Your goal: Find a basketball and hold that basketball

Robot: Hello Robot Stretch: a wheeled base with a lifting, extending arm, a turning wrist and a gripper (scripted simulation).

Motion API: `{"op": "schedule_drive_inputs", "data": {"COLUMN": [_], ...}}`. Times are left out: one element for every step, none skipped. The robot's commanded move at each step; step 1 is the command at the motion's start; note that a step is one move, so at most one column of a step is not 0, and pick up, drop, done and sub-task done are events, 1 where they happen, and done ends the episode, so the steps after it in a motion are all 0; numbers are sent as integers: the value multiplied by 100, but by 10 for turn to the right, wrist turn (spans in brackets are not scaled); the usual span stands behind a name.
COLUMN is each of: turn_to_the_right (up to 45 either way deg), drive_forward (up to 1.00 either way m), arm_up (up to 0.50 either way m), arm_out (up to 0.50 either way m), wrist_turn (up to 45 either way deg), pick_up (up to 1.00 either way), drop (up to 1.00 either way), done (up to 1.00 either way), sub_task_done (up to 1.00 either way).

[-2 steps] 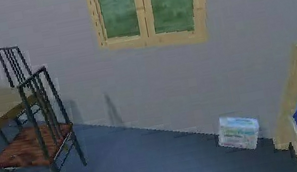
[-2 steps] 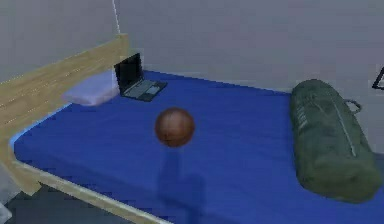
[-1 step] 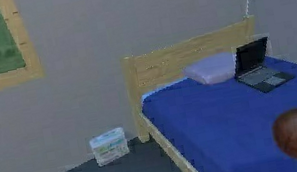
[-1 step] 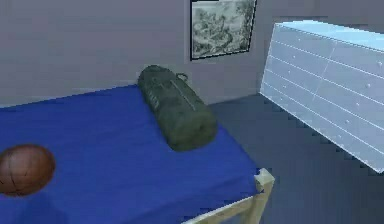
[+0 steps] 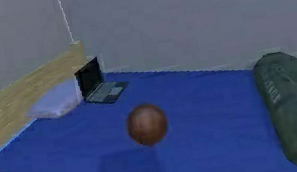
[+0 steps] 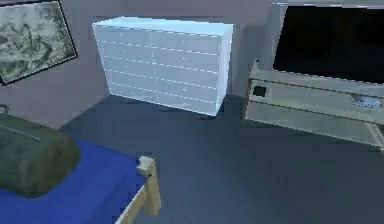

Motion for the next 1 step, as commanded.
{"op": "schedule_drive_inputs", "data": {"turn_to_the_right": [450], "drive_forward": [0], "arm_up": [0], "arm_out": [0], "wrist_turn": [0], "pick_up": [0], "drop": [0], "done": [0], "sub_task_done": [0]}}
